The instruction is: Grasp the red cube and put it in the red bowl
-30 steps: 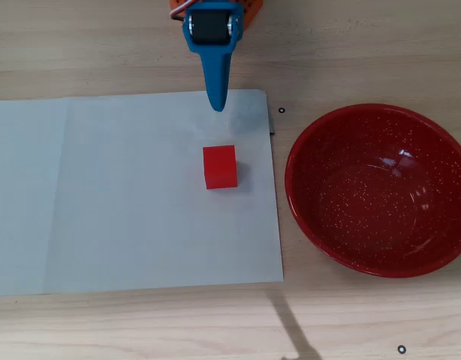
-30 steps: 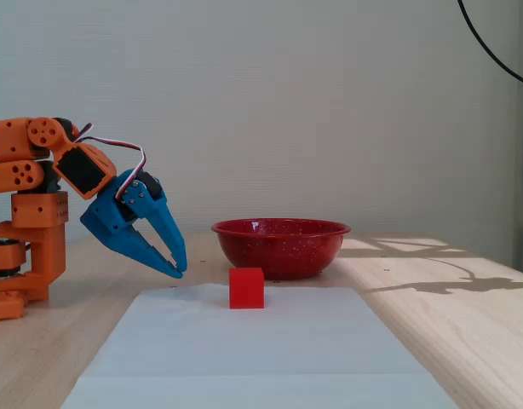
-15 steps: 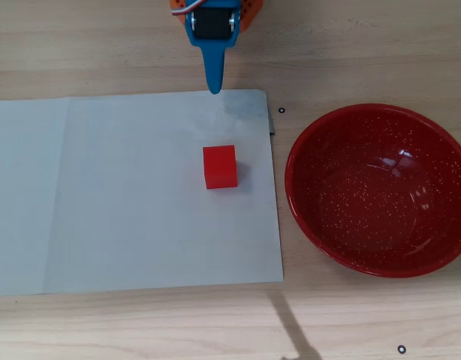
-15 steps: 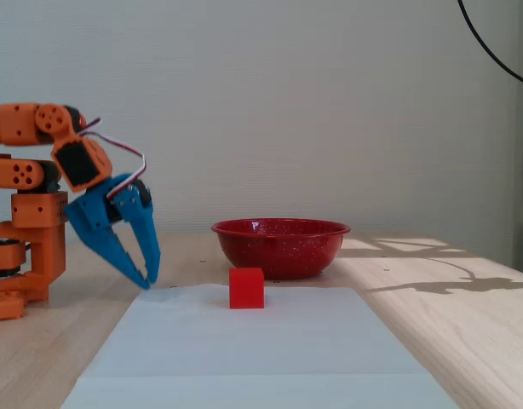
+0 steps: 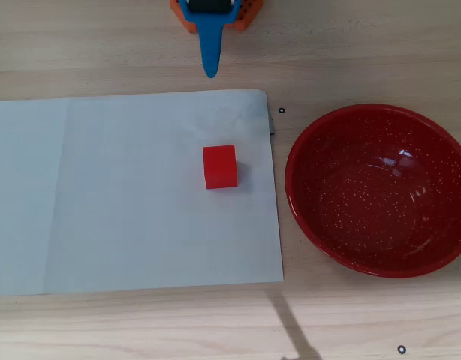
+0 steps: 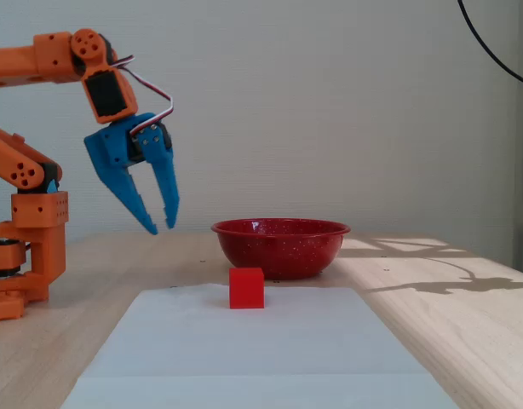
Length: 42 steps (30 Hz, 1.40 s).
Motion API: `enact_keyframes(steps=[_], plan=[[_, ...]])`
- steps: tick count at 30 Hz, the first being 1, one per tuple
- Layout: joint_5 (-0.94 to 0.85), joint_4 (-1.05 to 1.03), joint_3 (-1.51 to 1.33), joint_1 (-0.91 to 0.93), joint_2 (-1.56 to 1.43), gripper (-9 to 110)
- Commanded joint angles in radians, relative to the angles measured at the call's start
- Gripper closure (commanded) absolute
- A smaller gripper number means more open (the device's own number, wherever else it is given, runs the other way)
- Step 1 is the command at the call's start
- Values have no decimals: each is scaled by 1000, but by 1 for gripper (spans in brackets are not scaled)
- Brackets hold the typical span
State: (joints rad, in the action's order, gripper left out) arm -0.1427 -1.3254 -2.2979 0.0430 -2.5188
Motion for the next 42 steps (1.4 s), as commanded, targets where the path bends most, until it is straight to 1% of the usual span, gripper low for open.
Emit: enact_keyframes(steps=[1, 9, 17, 19, 28, 42], plan=[[29, -17, 156, -35, 31, 89], [54, -49, 287, -43, 184, 78], [74, -32, 325, -35, 318, 56], [74, -11, 331, -31, 353, 53], [61, 71, 387, -18, 525, 49], [46, 172, 483, 9, 755, 48]])
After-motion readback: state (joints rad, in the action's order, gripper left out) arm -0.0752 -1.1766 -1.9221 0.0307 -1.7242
